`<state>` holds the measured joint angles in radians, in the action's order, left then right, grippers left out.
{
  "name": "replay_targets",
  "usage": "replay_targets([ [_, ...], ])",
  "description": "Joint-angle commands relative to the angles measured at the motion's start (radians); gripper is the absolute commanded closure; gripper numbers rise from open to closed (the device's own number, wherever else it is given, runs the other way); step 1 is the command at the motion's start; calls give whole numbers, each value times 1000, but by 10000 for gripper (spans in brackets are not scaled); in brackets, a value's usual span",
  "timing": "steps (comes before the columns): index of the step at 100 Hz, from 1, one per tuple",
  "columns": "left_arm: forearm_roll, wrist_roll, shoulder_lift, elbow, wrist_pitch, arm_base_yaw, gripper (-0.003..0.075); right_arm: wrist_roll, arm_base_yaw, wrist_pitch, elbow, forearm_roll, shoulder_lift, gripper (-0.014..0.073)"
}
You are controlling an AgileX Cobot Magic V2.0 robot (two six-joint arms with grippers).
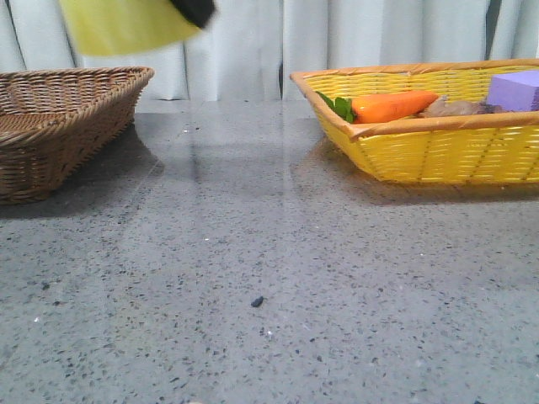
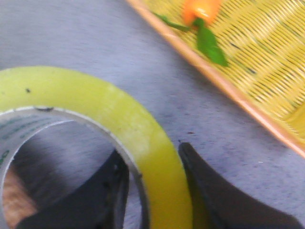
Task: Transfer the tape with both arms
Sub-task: 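Lift the tape roll with the left gripper toward the brown basket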
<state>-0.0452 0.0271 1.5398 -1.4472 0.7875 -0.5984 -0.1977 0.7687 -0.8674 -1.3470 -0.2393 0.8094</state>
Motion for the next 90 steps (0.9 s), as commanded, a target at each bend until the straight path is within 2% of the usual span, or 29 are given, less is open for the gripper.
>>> replay_targets([
  [1, 18, -3, -106, -39, -31, 56, 741, 2, -1, 71, -18, -23, -6, 668],
  [22, 38, 50, -154, -30, 55, 211, 741, 2, -1, 71, -18, -23, -6, 668],
  [40, 38, 50, -133, 89, -11, 302, 741, 2, -1, 71, -18, -23, -6, 668],
  [68, 30, 50, -57, 233, -190, 319, 741, 2, -1, 68, -18, -1, -6, 668],
  [90, 23, 50, -1, 235, -196, 319, 741, 2, -1, 65, -18, 4, -6, 668],
])
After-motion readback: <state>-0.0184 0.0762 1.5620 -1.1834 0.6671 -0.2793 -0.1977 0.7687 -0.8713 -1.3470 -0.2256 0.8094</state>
